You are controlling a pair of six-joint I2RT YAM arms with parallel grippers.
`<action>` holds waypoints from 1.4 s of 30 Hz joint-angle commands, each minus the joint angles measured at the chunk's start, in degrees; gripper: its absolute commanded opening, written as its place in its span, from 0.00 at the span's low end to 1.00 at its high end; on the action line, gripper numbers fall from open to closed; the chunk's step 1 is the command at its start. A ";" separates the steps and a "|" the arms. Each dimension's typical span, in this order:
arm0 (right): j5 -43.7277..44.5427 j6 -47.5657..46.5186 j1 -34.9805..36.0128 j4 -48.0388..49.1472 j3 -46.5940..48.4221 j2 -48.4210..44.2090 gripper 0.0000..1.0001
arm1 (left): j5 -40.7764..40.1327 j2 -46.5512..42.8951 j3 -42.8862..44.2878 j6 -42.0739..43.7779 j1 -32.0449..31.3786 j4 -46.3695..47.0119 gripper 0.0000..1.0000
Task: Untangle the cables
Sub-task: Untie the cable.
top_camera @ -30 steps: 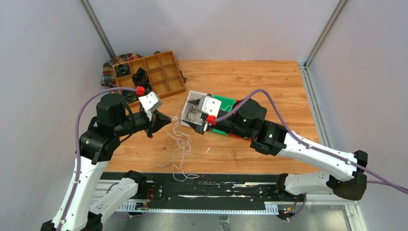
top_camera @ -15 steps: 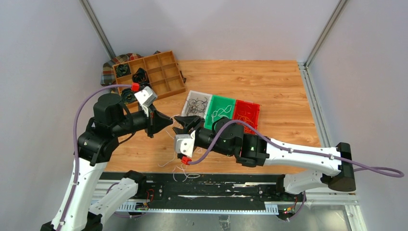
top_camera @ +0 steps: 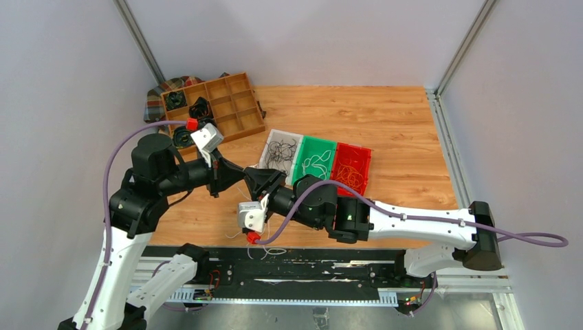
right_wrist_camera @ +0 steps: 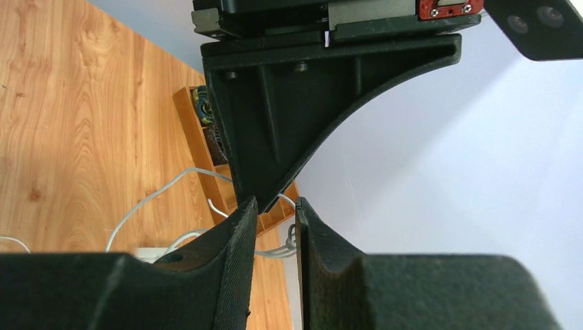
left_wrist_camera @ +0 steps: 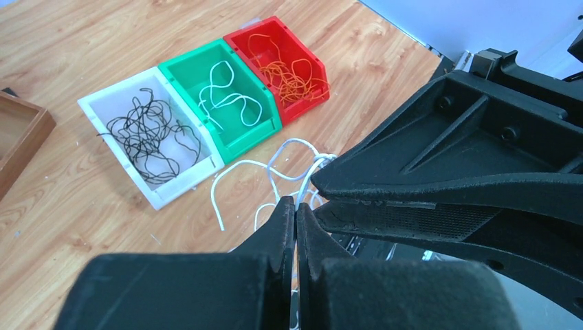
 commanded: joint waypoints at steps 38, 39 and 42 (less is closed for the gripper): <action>-6.70 9.88 1.21 3.43 -2.50 -7.70 0.01 | 1.31 0.08 3.30 -1.38 -0.37 2.37 0.00; -7.90 11.72 0.79 3.28 -2.46 -8.28 0.01 | 1.48 0.25 3.41 -1.63 -0.42 2.38 0.00; -11.13 17.31 -0.75 3.66 -2.33 -9.56 0.01 | 2.20 0.69 3.56 -2.20 -0.44 2.34 0.00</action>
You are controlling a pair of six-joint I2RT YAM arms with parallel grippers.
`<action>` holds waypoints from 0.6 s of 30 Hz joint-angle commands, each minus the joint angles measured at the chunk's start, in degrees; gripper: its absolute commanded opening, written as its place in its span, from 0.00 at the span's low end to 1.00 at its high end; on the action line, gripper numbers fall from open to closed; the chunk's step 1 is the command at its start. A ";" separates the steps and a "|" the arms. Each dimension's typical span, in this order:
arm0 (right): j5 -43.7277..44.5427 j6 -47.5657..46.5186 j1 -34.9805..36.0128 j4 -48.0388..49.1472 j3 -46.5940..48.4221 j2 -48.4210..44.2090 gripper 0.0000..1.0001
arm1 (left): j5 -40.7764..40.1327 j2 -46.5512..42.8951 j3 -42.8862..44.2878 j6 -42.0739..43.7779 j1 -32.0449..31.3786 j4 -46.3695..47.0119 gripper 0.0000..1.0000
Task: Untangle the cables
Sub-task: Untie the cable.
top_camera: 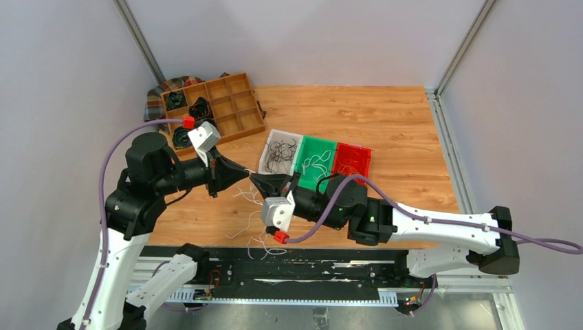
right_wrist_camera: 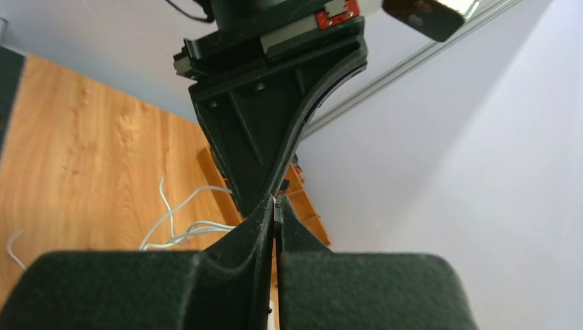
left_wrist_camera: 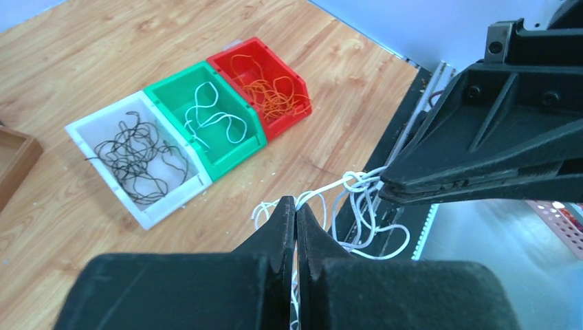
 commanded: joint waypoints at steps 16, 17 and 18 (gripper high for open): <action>-9.57 27.51 -6.07 20.55 -7.32 -6.03 0.01 | 3.02 1.17 2.59 -5.22 -0.25 1.55 0.00; -9.15 28.50 -6.16 22.50 -8.00 -6.03 0.01 | 3.02 1.19 2.56 -5.40 -0.22 1.71 0.00; -8.71 29.41 -6.19 24.63 -8.86 -6.13 0.01 | 3.06 1.17 2.47 -5.65 -0.24 1.80 0.00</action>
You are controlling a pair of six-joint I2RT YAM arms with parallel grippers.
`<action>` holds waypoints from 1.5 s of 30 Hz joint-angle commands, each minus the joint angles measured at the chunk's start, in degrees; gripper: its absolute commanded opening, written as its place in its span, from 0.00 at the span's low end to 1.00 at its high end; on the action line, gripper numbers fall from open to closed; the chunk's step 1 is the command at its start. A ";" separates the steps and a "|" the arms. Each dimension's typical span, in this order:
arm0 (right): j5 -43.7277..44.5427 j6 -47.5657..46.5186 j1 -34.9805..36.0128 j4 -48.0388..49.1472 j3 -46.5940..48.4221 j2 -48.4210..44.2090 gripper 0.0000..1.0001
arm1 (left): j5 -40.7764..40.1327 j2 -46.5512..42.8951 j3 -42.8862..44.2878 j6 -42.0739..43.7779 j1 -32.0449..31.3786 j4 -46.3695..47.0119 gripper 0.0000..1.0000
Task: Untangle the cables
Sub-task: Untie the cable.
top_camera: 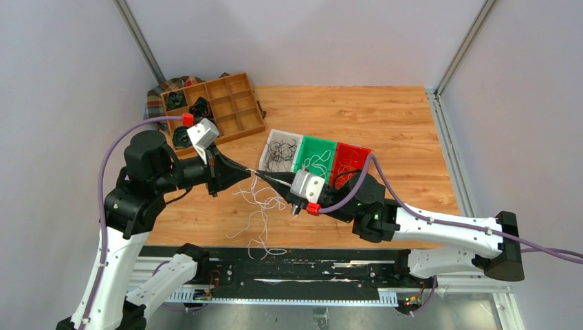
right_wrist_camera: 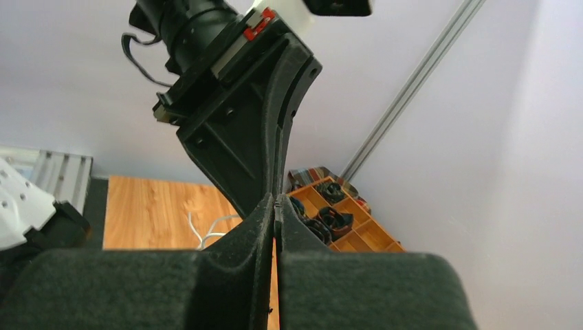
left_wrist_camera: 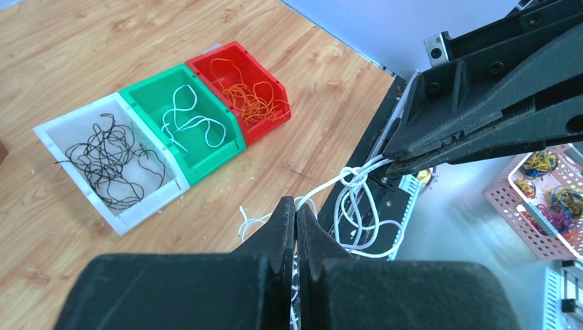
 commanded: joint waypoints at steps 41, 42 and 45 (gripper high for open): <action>-0.93 -15.09 -2.27 -53.52 36.42 12.69 0.54 | -4.61 -0.11 -0.19 1.90 -0.15 1.23 0.00; 0.09 -15.78 -1.83 -53.80 36.79 13.35 0.53 | -4.60 -0.14 -0.23 1.93 -0.20 1.22 0.00; 2.82 -16.96 -1.22 -54.23 37.89 14.86 0.50 | -4.47 -0.29 -0.27 2.10 -0.16 1.12 0.00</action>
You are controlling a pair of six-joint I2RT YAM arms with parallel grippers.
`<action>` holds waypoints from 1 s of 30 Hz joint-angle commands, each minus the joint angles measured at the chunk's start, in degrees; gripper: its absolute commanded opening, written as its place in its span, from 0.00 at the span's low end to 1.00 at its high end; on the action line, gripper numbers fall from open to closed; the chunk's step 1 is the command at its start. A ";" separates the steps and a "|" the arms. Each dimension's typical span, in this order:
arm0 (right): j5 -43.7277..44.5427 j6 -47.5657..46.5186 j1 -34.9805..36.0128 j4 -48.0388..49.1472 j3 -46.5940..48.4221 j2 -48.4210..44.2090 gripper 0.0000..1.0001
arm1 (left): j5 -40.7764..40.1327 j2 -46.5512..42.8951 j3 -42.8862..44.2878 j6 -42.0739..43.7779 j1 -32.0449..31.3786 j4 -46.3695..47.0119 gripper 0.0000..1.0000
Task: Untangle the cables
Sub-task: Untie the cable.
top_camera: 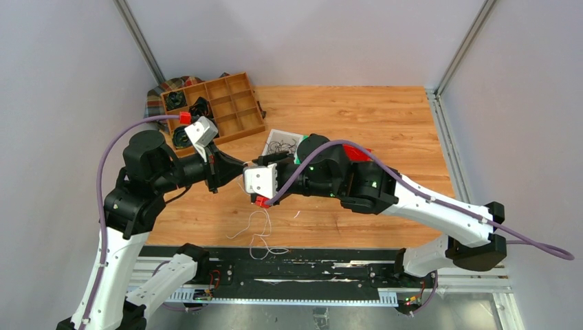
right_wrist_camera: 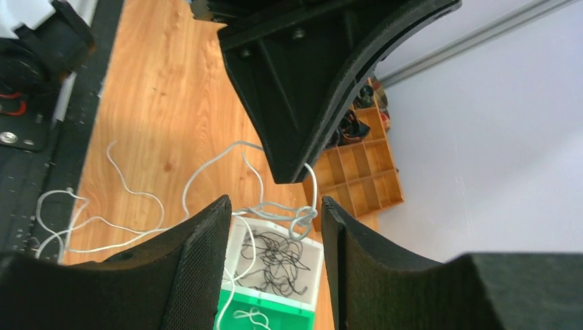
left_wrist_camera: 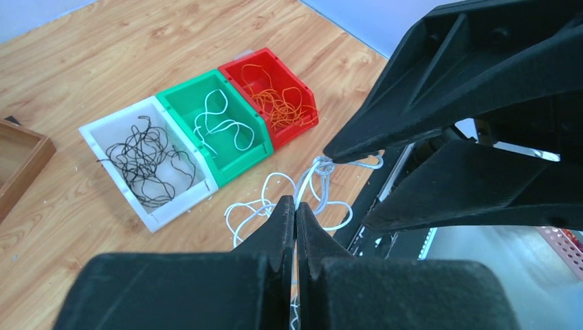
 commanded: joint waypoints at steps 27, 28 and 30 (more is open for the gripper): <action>8.22 -2.64 1.65 4.81 -1.05 0.07 0.01 | -1.15 -0.64 -1.25 3.18 -0.22 0.14 0.01; 8.21 -2.04 1.64 6.45 -2.24 -0.45 0.00 | -1.17 -0.73 -1.30 3.29 -0.21 0.04 0.01; 7.93 -0.70 1.63 10.03 -4.86 -1.79 0.01 | -1.34 -0.79 -1.36 3.53 -0.22 0.11 0.00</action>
